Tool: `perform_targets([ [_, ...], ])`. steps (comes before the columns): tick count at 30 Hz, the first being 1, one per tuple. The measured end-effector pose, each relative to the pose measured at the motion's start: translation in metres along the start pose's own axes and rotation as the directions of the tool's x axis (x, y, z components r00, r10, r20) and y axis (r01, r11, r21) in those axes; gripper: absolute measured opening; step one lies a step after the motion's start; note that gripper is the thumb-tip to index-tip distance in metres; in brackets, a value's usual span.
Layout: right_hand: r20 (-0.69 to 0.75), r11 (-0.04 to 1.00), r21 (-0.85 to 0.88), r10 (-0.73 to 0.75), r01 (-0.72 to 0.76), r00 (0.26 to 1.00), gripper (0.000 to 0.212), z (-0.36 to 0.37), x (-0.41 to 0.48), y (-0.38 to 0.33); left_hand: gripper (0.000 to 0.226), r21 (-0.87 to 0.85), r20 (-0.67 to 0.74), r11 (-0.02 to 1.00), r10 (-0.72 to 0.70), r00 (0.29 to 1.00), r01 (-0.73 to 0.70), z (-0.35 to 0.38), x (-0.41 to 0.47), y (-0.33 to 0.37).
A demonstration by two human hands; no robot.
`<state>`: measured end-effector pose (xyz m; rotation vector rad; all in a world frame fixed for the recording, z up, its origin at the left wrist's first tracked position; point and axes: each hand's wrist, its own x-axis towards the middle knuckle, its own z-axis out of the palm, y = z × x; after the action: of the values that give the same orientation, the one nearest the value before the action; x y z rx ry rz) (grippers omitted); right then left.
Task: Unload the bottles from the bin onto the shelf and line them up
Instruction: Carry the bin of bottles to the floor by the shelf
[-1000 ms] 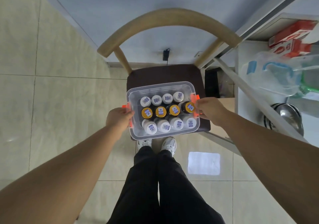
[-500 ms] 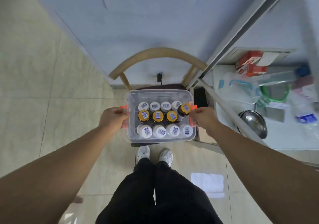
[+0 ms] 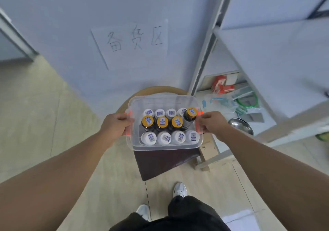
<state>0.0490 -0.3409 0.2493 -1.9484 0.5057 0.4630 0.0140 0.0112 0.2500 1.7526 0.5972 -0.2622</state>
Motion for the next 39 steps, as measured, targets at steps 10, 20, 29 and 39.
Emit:
perform_targets([
  [10, -0.293, 0.981, 0.187, 0.112, -0.058, 0.950, 0.017, -0.031, -0.136, 0.080, 0.012, 0.095, 0.401, 0.987, 0.082, 0.912, -0.131, 0.030, -0.041, 0.010],
  [20, -0.414, 0.918, 0.376, 0.292, -0.130, 0.862, 0.018, -0.100, -0.269, 0.204, 0.016, 0.178, 0.674, 0.963, 0.028, 0.738, -0.200, 0.154, -0.126, -0.003],
  [29, -0.419, 0.762, 0.639, 0.458, -0.104, 0.784, 0.040, -0.213, -0.353, 0.315, 0.023, 0.247, 0.777, 0.917, 0.006, 0.629, -0.314, 0.316, -0.224, -0.022],
  [39, -0.525, 0.775, 0.623, 0.514, -0.105, 0.679, 0.033, -0.338, -0.369, 0.393, 0.024, 0.277, 0.815, 0.888, -0.014, 0.580, -0.368, 0.477, -0.284, 0.004],
])
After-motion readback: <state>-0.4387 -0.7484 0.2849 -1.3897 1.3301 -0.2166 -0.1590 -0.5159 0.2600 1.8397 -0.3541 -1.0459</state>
